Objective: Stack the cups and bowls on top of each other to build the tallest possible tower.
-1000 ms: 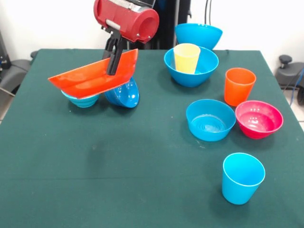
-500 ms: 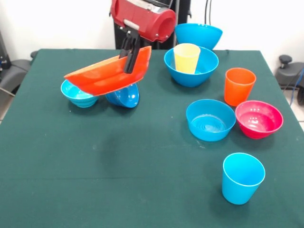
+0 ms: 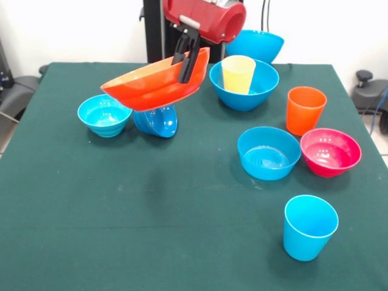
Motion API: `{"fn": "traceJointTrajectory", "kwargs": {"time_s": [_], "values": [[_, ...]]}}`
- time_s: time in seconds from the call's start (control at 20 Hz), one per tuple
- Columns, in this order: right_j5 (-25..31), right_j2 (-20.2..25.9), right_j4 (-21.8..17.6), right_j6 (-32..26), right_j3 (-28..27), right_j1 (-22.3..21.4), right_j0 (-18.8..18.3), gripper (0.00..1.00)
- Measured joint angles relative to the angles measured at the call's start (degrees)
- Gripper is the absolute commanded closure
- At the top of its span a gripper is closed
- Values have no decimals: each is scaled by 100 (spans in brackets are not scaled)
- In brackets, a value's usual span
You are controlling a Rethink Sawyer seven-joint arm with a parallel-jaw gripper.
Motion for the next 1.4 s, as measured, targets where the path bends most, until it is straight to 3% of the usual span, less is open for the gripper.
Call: {"fn": "traceJointTrajectory", "kwargs": {"time_s": [1.4], "values": [[56,-325,1,0,219,-98,259,100]]}}
